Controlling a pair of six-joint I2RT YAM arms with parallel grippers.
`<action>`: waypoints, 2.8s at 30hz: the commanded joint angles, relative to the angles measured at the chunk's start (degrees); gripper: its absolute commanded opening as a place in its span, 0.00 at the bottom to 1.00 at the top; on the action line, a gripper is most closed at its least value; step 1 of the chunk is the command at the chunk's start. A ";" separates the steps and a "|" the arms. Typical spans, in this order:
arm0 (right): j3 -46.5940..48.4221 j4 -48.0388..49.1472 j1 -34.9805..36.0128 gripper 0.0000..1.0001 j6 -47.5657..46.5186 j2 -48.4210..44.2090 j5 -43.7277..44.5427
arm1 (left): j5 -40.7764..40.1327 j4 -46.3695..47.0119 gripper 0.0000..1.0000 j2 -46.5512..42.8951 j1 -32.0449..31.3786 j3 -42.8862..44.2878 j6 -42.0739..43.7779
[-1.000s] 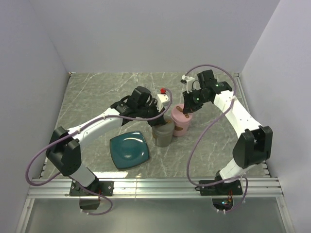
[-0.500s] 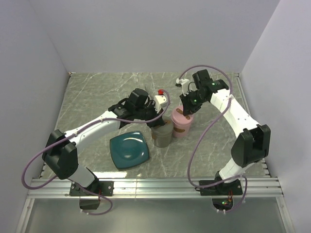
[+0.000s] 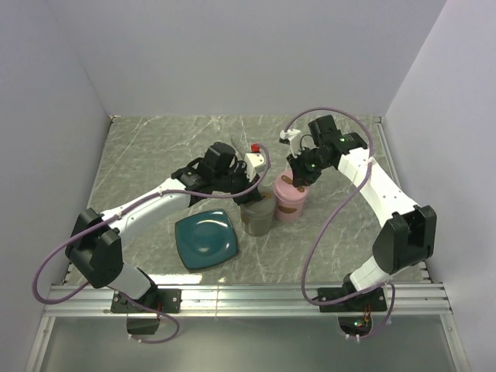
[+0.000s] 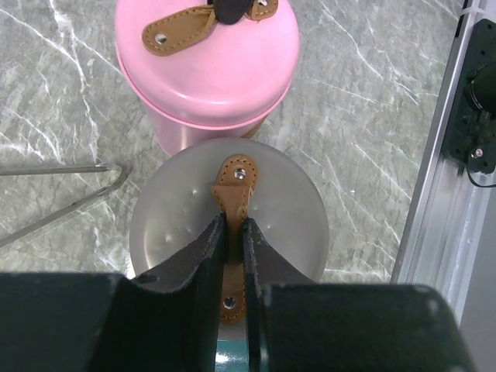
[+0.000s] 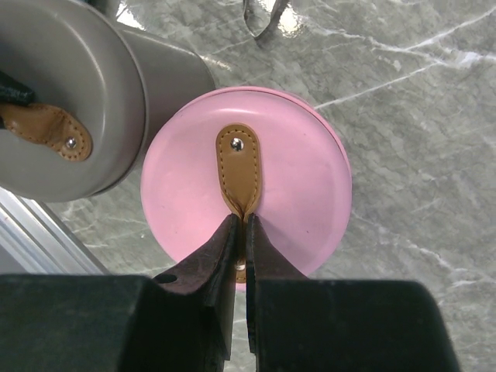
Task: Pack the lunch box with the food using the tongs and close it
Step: Move the packing box to the center of the board, then reset both arms
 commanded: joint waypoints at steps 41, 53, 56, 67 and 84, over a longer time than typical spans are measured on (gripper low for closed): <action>-2.15 -26.24 -0.20 0.25 0.13 9.92 1.18 | -19.15 -0.51 0.42 2.46 -2.38 -1.68 1.68; 4.27 -25.71 -0.99 0.39 1.98 7.82 -0.22 | -18.01 -2.80 0.58 0.09 -2.29 4.30 0.18; 5.41 -24.48 -0.99 0.45 2.60 6.94 -0.75 | -17.31 -2.98 0.64 -0.96 -2.21 4.74 -0.08; 10.68 -15.69 -2.66 0.57 8.31 4.39 -0.93 | -16.52 -2.36 0.88 -3.16 0.69 8.34 -3.16; 19.39 -3.92 -11.09 0.74 16.74 -1.05 -3.56 | -4.56 -12.71 0.99 -4.93 22.13 18.17 -15.20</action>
